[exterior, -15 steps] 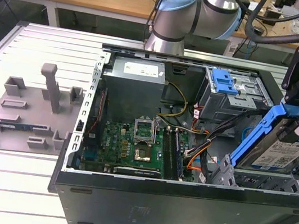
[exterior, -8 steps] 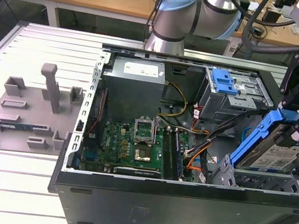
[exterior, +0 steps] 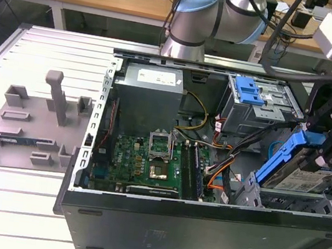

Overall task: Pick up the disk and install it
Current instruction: 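Insert the disk into the insertion slot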

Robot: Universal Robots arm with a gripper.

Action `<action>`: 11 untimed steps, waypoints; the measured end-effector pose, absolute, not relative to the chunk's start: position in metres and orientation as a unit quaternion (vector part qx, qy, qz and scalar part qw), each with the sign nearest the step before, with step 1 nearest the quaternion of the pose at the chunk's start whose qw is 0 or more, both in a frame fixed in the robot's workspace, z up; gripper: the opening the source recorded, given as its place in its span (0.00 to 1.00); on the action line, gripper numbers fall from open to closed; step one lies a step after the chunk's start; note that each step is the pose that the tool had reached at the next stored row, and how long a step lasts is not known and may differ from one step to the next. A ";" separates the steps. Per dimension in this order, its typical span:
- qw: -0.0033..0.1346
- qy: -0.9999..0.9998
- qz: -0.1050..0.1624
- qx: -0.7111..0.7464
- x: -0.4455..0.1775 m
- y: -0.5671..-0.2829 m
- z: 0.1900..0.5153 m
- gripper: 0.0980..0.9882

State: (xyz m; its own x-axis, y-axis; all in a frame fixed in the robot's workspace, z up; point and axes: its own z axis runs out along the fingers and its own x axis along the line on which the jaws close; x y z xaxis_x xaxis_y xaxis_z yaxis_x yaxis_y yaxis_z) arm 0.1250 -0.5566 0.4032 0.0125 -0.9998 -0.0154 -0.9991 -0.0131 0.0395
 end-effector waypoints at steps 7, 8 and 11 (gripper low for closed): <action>0.009 -0.702 -0.020 0.711 0.125 -0.557 0.400 0.52; 0.008 -0.702 -0.020 0.711 0.125 -0.557 0.400 0.52; 0.008 -0.702 -0.020 0.711 0.125 -0.557 0.400 0.52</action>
State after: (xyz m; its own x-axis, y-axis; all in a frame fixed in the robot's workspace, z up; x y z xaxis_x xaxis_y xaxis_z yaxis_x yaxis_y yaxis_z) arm 0.1250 -0.5570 0.4004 0.0123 -0.9998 -0.0161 -0.9991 -0.0129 0.0397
